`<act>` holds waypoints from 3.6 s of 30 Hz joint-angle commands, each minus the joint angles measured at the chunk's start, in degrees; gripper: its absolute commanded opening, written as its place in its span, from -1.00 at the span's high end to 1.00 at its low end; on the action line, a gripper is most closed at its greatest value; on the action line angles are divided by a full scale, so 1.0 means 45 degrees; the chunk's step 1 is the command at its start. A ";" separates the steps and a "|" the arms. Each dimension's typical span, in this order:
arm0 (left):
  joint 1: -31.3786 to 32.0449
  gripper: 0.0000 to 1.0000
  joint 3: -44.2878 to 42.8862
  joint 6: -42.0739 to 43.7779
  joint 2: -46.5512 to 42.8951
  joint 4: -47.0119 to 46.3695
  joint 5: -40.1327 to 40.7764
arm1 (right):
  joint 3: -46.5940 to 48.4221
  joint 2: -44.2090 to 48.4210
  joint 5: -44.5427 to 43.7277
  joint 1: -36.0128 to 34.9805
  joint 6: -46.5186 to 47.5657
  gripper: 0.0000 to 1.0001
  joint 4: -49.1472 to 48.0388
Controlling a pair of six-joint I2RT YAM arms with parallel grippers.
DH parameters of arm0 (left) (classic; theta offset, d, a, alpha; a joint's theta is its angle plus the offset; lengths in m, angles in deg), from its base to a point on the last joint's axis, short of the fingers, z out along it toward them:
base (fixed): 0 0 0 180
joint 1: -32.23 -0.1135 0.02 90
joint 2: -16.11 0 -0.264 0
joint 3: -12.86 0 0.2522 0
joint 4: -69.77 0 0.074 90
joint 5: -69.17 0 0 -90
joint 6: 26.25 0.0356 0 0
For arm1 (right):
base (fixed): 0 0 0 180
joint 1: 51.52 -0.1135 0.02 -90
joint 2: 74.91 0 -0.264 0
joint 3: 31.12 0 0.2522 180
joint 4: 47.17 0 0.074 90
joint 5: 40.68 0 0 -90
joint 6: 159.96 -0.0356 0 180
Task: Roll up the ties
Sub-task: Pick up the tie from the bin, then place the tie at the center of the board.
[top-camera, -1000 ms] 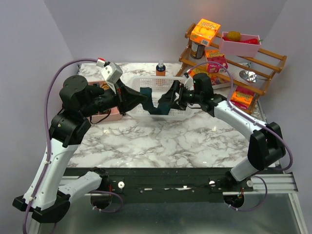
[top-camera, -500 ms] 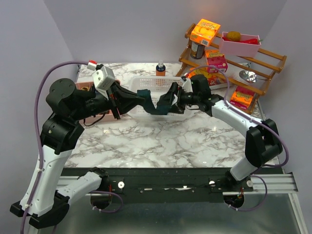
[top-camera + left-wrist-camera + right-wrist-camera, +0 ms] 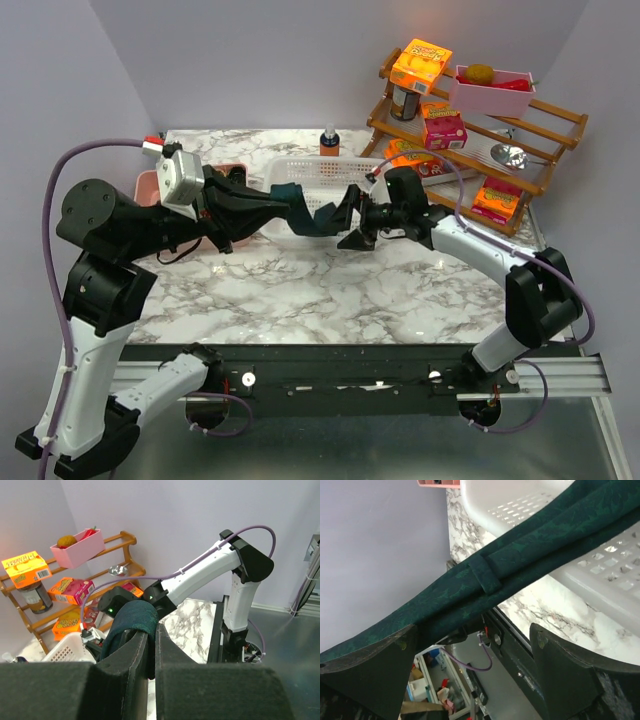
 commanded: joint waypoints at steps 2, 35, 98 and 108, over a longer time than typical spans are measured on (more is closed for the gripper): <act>0.0058 1.00 0.0526 -0.0265 -0.0439 -0.0862 -0.0501 | -0.1025 0.0501 0.0474 -0.0150 -0.1413 -1.00 -0.0876; 0.0058 1.00 0.1971 -0.2589 -0.1982 -0.4007 -0.2201 | 0.1042 -0.3189 0.0493 -0.1537 -0.6981 -0.93 -0.5566; 0.5468 1.00 0.4682 -0.5831 0.4443 -1.2463 -0.2377 | -0.5652 0.9037 -0.5189 1.0239 0.2706 0.91 0.3086; 0.4824 1.00 0.8669 -0.4273 0.3001 -0.9717 -0.0953 | -0.9676 0.8217 -0.4528 1.0259 0.2042 0.65 0.1290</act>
